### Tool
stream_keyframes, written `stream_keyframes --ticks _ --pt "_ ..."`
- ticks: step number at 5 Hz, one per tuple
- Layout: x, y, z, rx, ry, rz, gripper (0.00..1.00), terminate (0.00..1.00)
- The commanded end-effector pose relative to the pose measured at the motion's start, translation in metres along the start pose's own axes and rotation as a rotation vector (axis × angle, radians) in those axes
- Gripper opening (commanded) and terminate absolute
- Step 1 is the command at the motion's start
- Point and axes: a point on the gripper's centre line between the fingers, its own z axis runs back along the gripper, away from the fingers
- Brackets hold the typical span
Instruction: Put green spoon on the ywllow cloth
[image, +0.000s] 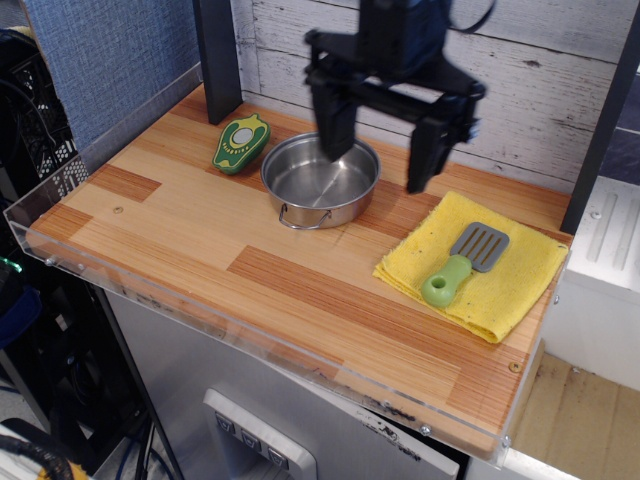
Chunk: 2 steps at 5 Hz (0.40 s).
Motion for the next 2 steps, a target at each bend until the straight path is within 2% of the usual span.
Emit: stream_keyframes --ticks 1,2 --pt "-0.004 -0.0031 0.0084 -0.008 -0.044 0.005 1.0 0.0" --pt "-0.004 -0.0031 0.0084 -0.008 -0.044 0.005 1.0 1.0"
